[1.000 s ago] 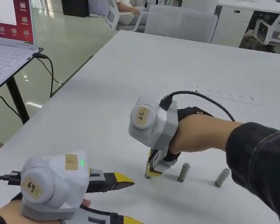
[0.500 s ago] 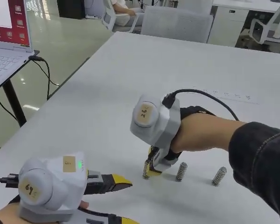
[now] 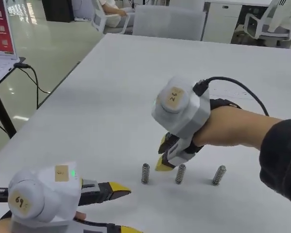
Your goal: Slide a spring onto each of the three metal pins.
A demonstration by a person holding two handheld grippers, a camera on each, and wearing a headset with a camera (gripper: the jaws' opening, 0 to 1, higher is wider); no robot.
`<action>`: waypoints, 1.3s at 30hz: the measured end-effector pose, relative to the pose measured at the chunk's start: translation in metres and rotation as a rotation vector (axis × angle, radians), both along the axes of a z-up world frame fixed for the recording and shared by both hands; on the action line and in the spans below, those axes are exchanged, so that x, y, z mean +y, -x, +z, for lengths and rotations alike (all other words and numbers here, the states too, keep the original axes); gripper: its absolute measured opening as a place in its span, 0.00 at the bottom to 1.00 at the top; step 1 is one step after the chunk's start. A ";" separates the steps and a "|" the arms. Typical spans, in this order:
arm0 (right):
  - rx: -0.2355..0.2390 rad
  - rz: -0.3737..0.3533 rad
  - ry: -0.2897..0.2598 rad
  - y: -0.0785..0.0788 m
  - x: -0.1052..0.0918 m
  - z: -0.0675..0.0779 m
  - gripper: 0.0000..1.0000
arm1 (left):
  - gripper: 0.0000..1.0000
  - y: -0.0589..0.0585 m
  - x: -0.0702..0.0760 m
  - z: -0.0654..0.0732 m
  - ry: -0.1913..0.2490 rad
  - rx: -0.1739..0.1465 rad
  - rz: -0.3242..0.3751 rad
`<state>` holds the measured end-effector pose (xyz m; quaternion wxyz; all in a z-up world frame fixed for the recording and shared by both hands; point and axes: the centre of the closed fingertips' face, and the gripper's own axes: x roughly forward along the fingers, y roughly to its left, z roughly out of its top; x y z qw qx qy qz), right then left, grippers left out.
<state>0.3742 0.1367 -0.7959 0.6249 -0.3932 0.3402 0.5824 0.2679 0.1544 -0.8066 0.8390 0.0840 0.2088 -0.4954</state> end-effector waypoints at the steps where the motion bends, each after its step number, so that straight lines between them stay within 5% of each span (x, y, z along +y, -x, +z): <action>1: 0.000 -0.011 -0.009 -0.001 -0.002 0.002 0.22 | 0.43 0.000 -0.001 0.000 0.000 0.001 -0.003; 25: -0.070 -0.321 -0.190 -0.014 -0.107 0.034 0.25 | 0.44 -0.002 -0.001 0.006 0.024 0.000 0.004; 39: -0.060 -0.412 -0.259 0.010 -0.144 0.021 0.28 | 0.45 -0.012 0.009 0.018 0.054 -0.015 0.063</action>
